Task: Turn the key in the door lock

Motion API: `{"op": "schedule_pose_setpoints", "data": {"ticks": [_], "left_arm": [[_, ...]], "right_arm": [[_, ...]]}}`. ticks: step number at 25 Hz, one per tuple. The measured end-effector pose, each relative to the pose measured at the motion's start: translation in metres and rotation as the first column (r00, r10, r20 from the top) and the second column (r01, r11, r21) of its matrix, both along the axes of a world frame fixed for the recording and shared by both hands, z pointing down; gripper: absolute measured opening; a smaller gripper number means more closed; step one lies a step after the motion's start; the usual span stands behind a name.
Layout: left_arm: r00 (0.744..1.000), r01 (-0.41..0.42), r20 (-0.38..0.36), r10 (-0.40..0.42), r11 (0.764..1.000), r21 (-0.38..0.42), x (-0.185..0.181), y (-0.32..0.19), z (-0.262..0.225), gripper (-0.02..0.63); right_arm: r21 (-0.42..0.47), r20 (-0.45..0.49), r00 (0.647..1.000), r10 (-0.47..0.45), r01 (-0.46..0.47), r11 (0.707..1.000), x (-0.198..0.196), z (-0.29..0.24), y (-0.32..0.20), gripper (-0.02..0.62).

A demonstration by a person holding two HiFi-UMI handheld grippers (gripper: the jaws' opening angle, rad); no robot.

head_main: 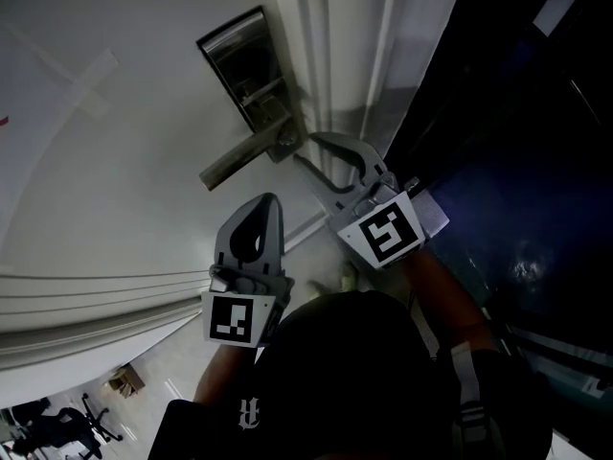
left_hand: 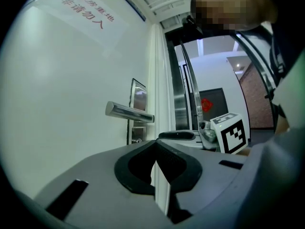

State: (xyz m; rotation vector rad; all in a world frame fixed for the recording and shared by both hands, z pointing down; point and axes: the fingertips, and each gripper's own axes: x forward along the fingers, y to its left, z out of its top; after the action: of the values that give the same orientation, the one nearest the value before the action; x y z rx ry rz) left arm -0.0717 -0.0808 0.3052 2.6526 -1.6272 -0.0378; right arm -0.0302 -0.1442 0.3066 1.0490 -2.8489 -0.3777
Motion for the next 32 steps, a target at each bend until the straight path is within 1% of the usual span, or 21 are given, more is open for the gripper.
{"op": "schedule_pose_setpoints", "data": {"ticks": [1,2,3,5,11,13,16,18,19,21,25,27,29,32], "left_arm": [[1.0,0.001,0.001,-0.001,1.0,0.002,0.0,0.0,0.0,0.006],[1.0,0.003,0.002,-0.003,1.0,0.004,0.0,0.001,-0.001,0.006],[1.0,0.005,0.001,-0.005,1.0,0.006,0.0,0.001,-0.001,0.006],[1.0,0.009,0.001,-0.009,1.0,0.007,-0.001,0.003,-0.002,0.006],[1.0,0.025,-0.001,-0.025,1.0,0.007,-0.007,0.004,-0.003,0.006],[1.0,0.024,-0.001,-0.024,1.0,0.007,-0.006,0.003,-0.003,0.006],[1.0,0.019,0.002,-0.019,1.0,0.007,-0.005,0.003,-0.003,0.006],[1.0,0.019,0.004,-0.019,1.0,0.003,-0.005,0.002,-0.002,0.006],[1.0,0.02,0.004,-0.02,1.0,0.003,-0.005,0.002,-0.002,0.006],[1.0,0.021,0.005,-0.021,1.0,0.003,-0.004,0.002,-0.001,0.006],[1.0,0.023,0.009,-0.023,1.0,-0.001,-0.003,0.001,0.001,0.006],[1.0,0.026,0.009,-0.025,1.0,-0.004,-0.004,0.001,0.002,0.006],[1.0,0.029,0.007,-0.029,1.0,-0.005,-0.005,0.0,0.002,0.006],[1.0,0.03,0.007,-0.03,1.0,-0.005,-0.006,0.0,0.003,0.006]], "right_arm": [[0.044,-0.057,0.998,0.016,-0.014,0.999,-0.003,0.001,0.0,0.103],[0.082,-0.093,0.995,0.029,-0.022,0.996,-0.005,0.001,0.0,0.103],[0.108,-0.113,0.993,0.036,-0.024,0.994,-0.007,0.001,0.0,0.103],[0.125,-0.123,0.992,0.034,-0.018,0.992,-0.009,0.001,-0.002,0.103],[0.104,-0.112,0.994,0.005,0.007,0.995,-0.011,0.002,-0.006,0.103],[0.082,-0.087,0.996,-0.013,0.02,0.996,-0.011,0.002,-0.006,0.103],[0.04,-0.024,0.999,-0.028,0.029,0.999,-0.009,0.0,-0.006,0.102],[0.034,-0.021,0.999,-0.029,0.03,0.999,-0.007,0.0,-0.006,0.103],[0.041,-0.039,0.999,-0.025,0.027,0.999,-0.007,0.001,-0.006,0.103],[0.076,-0.106,0.994,-0.012,0.02,0.997,-0.008,0.005,-0.007,0.103],[0.204,-0.267,0.963,0.035,0.021,0.979,-0.017,0.011,-0.008,0.103],[0.266,-0.341,0.937,0.076,0.019,0.964,-0.019,0.015,-0.009,0.103],[0.328,-0.396,0.909,0.125,0.013,0.945,-0.02,0.018,-0.011,0.103],[0.431,-0.454,0.866,0.209,0.008,0.902,-0.022,0.019,-0.014,0.103]]}}
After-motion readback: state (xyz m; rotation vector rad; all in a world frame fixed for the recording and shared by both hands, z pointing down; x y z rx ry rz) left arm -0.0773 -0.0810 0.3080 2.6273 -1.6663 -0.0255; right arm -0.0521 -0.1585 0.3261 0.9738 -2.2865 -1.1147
